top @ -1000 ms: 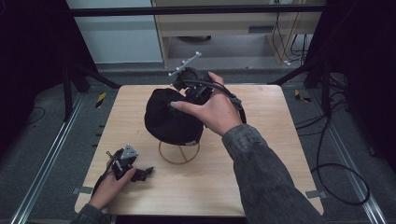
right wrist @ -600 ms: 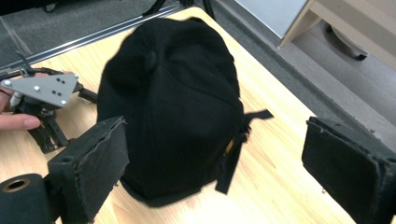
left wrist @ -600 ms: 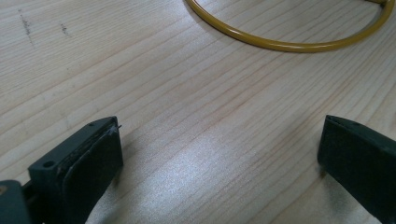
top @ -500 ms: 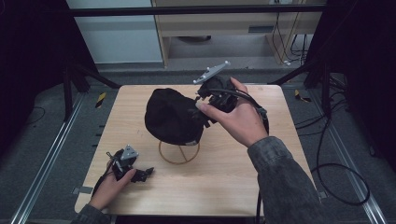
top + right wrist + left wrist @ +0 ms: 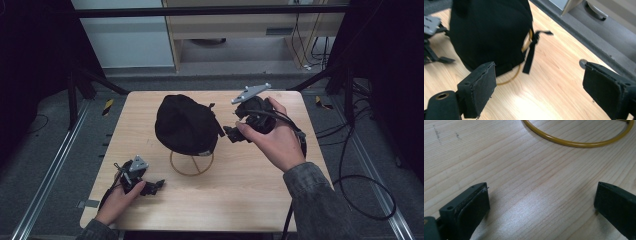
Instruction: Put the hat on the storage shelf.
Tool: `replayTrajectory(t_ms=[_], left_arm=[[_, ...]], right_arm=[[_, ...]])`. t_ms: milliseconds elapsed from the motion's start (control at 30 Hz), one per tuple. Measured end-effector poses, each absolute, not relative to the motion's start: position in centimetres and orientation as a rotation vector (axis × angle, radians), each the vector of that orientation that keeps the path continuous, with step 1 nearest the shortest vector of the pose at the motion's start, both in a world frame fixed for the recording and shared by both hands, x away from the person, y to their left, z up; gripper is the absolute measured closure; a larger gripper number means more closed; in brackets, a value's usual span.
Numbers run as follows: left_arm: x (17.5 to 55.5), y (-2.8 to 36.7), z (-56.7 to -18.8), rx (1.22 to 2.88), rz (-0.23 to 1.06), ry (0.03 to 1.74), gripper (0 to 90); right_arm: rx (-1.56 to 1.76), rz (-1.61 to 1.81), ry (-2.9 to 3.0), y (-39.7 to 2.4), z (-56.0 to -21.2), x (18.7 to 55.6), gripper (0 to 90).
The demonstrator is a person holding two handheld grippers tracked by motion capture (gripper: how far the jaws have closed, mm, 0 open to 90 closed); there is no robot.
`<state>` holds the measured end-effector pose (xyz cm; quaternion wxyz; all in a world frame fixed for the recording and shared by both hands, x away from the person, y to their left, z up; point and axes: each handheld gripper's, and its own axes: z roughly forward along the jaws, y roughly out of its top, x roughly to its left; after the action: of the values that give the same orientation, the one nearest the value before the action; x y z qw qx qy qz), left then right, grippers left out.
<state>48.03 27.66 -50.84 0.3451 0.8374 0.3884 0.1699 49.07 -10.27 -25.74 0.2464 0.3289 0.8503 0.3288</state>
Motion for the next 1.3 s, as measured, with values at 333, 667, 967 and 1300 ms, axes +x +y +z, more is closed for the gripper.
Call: replayTrajectory(t_ms=[333,667,967,1300], left_arm=[[48.0,27.6,-50.9,2.171,0.444,1.007,0.0],[48.0,27.7,-50.8,2.179,0.445,1.003,0.0],[48.0,27.7,-50.8,2.18,0.447,1.002,0.0],[48.0,27.7,-50.8,2.18,0.444,1.002,0.0]], right_arm=[[0.973,0.845,2.308,-13.2,-29.8,48.5,12.1],[1.029,0.82,2.324,-15.3,-33.5,47.6,12.5],[1.12,0.859,2.311,-17.3,-36.2,47.1,13.2],[1.167,0.853,2.312,-18.4,-38.7,46.4,13.6]])
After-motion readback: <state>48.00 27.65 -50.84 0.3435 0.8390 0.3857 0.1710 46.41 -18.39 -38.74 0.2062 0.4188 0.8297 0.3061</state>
